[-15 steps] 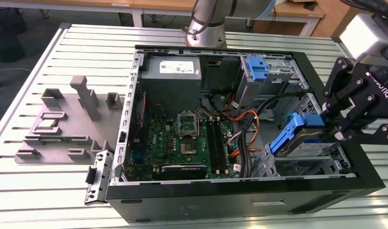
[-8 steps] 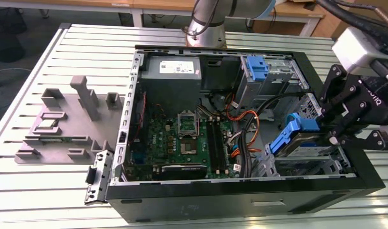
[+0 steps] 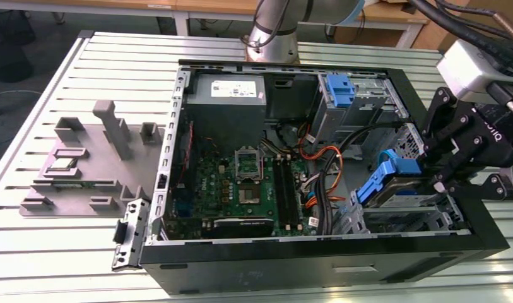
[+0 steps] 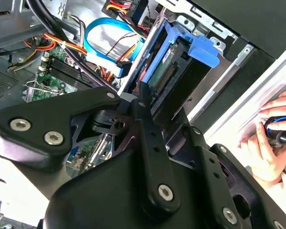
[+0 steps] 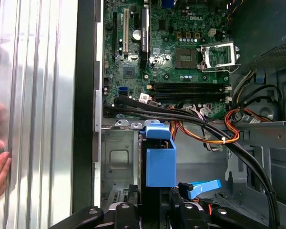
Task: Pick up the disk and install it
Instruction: 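Insert the disk into the insertion slot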
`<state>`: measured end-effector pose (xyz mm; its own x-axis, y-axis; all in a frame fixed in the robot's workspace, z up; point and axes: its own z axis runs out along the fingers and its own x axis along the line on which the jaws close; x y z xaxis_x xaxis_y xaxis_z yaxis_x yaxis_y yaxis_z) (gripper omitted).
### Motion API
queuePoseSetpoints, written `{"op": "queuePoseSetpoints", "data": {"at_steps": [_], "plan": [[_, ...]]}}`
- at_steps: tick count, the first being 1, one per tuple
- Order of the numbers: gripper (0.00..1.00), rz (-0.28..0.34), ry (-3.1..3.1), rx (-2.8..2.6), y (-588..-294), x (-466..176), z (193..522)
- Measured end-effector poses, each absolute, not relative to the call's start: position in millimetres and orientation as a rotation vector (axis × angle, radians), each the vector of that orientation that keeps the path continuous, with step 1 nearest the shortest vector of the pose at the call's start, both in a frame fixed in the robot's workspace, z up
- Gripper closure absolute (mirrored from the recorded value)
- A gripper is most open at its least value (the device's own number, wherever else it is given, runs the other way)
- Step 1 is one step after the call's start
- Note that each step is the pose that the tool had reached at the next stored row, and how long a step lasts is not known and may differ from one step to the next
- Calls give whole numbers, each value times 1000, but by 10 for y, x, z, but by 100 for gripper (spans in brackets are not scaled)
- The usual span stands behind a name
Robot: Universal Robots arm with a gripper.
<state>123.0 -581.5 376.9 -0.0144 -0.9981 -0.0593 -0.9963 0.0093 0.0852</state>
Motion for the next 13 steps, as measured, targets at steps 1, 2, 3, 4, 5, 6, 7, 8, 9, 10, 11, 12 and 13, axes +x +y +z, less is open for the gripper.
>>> {"op": "queuePoseSetpoints", "data": {"at_steps": [1,2,3,4,5,6,7,8,9,10,11,12,13], "plan": [[64,-160,-2219,2193,-5815,1230,3769],[64,-160,-2219,2193,-5815,1231,3769],[58,-160,-2219,2193,-5815,1230,3769],[58,-160,-2219,2193,-5814,1230,3769],[58,-160,-2219,2193,-5815,1230,3768],[58,-160,-2219,2193,-5815,1230,3768],[58,-160,-2219,2193,-5814,1230,3766],[58,-159,-2220,2194,-5813,1227,3760],[58,-155,-2221,2196,-5811,1223,3750],[58,-151,-2222,2199,-5807,1218,3739],[58,-148,-2222,2202,-5801,1213,3727],[58,-143,-2223,2206,-5795,1208,3714],[58,-139,-2224,2209,-5790,1203,3704]]}}
